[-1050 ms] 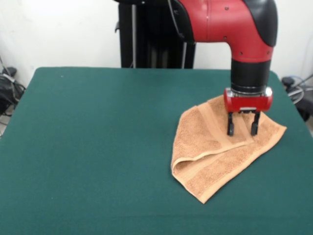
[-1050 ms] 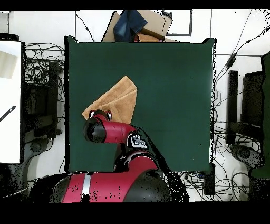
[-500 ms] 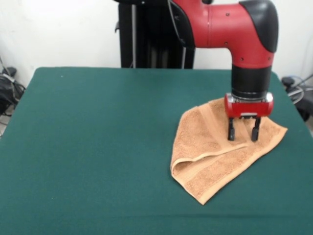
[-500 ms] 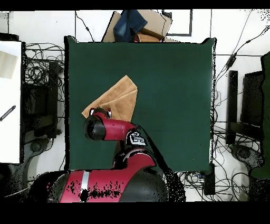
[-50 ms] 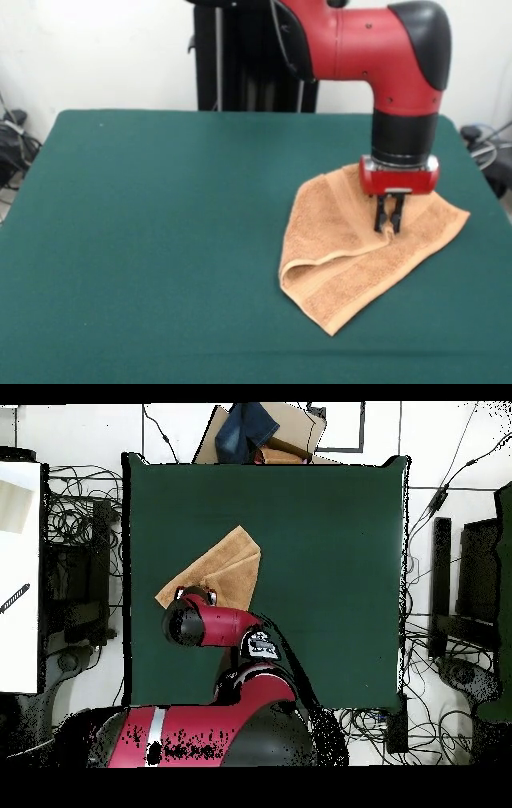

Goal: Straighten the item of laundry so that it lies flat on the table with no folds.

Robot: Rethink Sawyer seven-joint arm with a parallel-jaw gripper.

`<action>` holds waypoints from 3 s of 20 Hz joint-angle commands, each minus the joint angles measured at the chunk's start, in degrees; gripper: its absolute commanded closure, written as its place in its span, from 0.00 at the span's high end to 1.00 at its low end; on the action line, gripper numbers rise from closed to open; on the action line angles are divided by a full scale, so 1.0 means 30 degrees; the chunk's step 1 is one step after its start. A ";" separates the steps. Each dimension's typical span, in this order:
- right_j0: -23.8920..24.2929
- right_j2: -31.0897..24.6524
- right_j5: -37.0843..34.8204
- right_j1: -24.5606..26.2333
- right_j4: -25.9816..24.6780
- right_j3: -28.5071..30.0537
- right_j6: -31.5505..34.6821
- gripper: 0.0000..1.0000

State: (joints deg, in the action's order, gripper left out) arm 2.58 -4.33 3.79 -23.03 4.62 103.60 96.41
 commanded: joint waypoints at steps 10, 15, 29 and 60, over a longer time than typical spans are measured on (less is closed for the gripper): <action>0.0027 -0.0656 0.0616 0.3370 0.0280 -0.3253 0.2816 0.00; 0.1191 -0.0758 -0.1041 0.0450 -0.0725 -0.0875 0.2242 0.00; 0.9952 -0.4426 -0.2963 -0.3613 -0.6195 0.3650 -0.0254 0.00; 1.0075 -0.3942 -0.0510 -0.1369 -1.0081 0.3067 0.2273 1.00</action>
State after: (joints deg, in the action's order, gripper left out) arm 35.11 -13.37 3.72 -26.20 -24.64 109.66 96.39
